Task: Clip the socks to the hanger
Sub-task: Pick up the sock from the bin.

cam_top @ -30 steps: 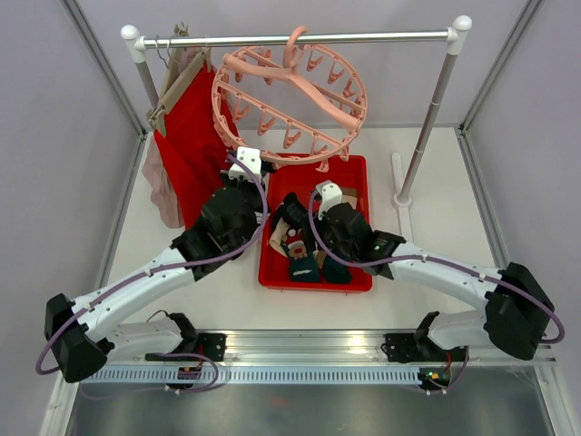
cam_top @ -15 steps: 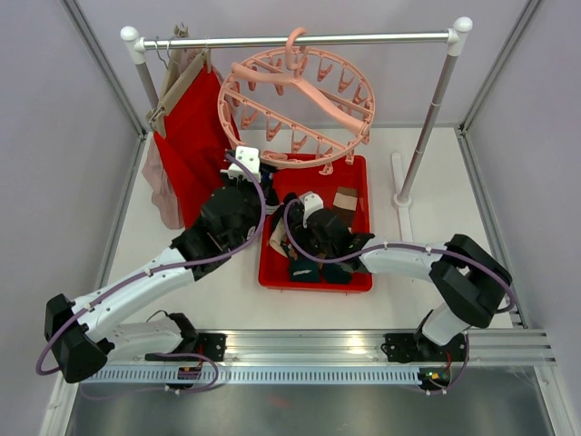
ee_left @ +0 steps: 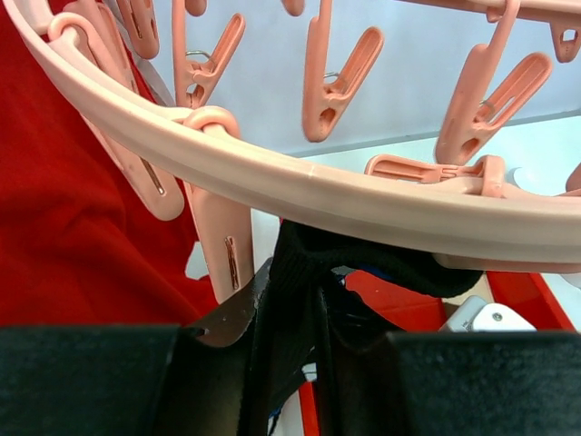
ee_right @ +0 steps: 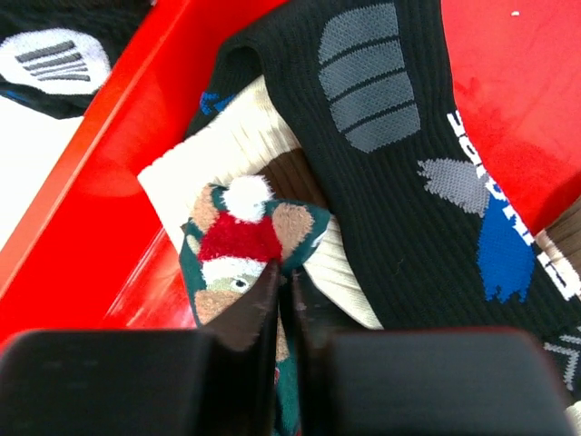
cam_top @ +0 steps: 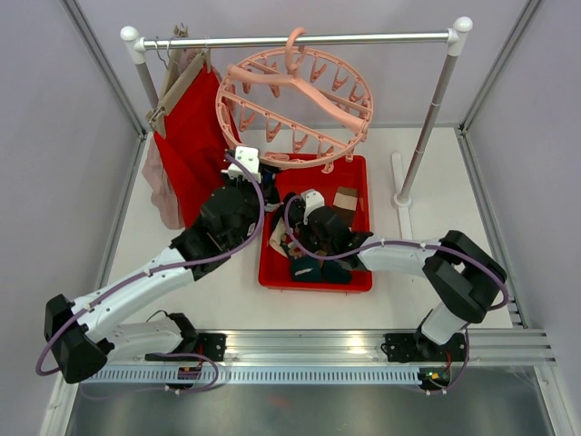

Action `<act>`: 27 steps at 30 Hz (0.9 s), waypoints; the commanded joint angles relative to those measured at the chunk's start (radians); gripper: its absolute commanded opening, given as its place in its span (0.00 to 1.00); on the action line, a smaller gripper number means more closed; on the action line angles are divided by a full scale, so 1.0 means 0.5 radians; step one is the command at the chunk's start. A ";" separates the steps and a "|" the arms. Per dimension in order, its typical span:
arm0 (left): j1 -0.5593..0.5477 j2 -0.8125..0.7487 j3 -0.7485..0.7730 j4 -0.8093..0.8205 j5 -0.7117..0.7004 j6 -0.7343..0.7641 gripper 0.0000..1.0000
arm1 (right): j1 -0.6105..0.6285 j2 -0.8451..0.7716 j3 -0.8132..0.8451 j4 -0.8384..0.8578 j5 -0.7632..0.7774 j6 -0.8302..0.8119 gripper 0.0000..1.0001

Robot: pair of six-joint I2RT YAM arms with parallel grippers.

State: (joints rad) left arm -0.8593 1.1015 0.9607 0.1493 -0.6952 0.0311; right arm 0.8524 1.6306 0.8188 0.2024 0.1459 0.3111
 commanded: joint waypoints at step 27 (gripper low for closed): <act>0.007 -0.331 0.021 -0.259 0.439 -0.320 0.63 | 0.001 -1.616 -0.334 -0.248 0.055 0.077 0.00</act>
State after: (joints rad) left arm -0.8593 0.9897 0.9607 0.0368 -0.5419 -0.0868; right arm 0.8528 0.8627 0.6289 0.1257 0.1589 0.3698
